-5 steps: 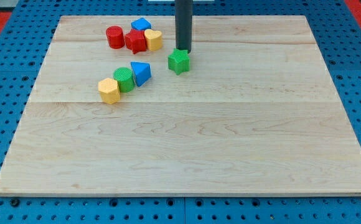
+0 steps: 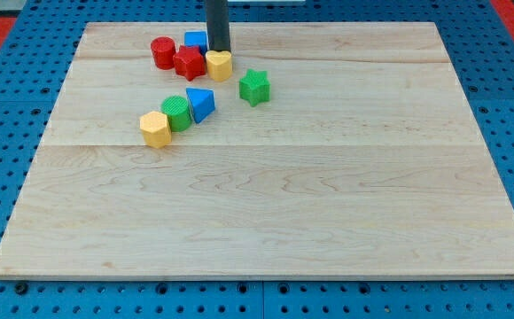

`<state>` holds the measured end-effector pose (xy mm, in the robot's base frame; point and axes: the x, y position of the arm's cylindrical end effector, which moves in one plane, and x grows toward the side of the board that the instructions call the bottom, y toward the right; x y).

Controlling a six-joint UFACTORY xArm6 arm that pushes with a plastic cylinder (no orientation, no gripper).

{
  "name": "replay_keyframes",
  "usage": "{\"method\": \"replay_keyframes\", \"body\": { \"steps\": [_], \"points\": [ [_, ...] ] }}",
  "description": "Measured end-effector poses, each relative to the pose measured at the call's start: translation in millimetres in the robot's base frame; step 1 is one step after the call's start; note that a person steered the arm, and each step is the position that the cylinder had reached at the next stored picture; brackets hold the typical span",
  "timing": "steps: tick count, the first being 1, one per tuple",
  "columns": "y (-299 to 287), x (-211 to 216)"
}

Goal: Place the yellow heart to the right side of the blue triangle

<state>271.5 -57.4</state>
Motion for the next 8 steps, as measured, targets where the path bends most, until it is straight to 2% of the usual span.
{"method": "replay_keyframes", "body": {
  "steps": [1, 2, 4, 8],
  "points": [
    [15, 56],
    [6, 98],
    [12, 109],
    [7, 101]
  ]
}}
